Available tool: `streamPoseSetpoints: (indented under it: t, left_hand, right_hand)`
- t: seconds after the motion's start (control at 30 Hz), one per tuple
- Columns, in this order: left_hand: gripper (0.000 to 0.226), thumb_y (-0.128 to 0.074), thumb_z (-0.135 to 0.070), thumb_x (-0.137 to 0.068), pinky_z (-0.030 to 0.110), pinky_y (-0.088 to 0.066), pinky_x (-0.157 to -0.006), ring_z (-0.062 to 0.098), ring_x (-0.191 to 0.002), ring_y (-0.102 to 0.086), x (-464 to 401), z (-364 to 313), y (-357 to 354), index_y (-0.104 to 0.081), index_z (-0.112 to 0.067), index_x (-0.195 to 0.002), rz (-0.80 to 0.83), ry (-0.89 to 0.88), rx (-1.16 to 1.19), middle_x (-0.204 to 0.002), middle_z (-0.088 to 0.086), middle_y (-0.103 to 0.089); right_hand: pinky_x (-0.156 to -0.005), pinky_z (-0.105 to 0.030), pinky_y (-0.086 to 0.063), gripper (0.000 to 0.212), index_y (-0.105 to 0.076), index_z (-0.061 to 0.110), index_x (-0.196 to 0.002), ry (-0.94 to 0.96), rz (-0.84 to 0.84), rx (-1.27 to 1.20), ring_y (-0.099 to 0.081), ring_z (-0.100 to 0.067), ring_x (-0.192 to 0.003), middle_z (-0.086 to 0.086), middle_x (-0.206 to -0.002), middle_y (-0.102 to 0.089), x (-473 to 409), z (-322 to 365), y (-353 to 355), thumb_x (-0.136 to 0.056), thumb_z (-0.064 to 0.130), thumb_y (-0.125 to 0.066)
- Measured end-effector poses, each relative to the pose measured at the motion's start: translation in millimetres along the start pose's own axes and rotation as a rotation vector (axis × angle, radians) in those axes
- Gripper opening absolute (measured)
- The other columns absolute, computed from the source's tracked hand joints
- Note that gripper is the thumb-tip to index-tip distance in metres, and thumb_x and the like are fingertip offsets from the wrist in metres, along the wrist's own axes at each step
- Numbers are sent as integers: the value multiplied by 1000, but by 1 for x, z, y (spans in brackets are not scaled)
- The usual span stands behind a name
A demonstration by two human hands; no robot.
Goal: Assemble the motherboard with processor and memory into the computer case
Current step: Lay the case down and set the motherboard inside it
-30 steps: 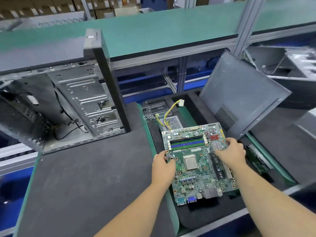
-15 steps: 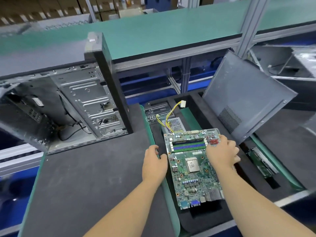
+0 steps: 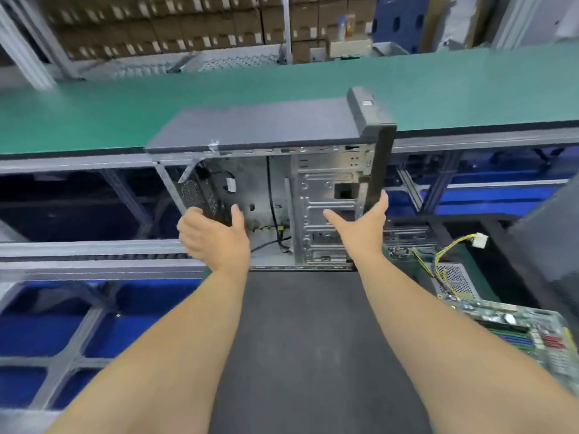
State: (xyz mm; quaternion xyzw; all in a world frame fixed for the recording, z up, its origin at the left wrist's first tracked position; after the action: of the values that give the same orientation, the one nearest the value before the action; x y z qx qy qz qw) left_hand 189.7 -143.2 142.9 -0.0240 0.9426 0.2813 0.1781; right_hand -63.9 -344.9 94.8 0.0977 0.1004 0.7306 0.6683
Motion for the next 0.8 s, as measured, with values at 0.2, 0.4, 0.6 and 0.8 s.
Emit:
streamPoseSetpoints:
  t: [0.2,0.4,0.6,0.8]
  left_hand:
    - [68,-73,-32,-86,48,-38,-106,33,-125,-43,-59,39,-22,-35,-7,-137,67,224,261,-139,12,-42]
    - [24,-46,-25,-103,32,-41,-86,30,-110,-56,-65,43,-43,-43,-11,-122,203,194,297,-119,9,-56]
    - [12,-45,-20,-102,44,-43,-73,33,-97,-56,-75,37,-15,-34,-17,-97,195,159,112,-100,8,-56]
    - [6,-38,-7,-99,42,-37,-67,36,-84,-53,-79,11,29,-43,-6,-99,212,-62,-4,-103,17,-58]
  right_hand:
    - [-100,-28,-34,114,-22,23,-153,21,-193,-19,-46,-20,-127,-1,-145,-45,-8,-8,-6,-66,50,-91]
    - [-85,-33,-44,61,-52,29,-120,35,-193,25,-57,-9,-87,18,-101,-60,-15,-13,7,-74,48,-87]
    - [-79,-43,-56,38,-68,13,-89,4,-259,17,-61,-16,-75,-7,-87,-71,-3,-11,30,-75,44,-87]
    - [-61,-32,-43,42,-65,21,-77,9,-308,196,-64,-24,-76,7,-74,-66,17,27,54,-79,61,-76]
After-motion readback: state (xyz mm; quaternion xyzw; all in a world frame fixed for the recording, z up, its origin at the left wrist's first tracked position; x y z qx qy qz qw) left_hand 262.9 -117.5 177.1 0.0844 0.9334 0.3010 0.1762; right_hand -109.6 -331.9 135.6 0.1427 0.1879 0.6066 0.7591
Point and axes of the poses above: each hand's wrist, its own x-axis away from the middle knuckle, its own y-axis out of the back of the hand, z = x × y, the point moved 8 cm from there along -x, towards the middle knuckle
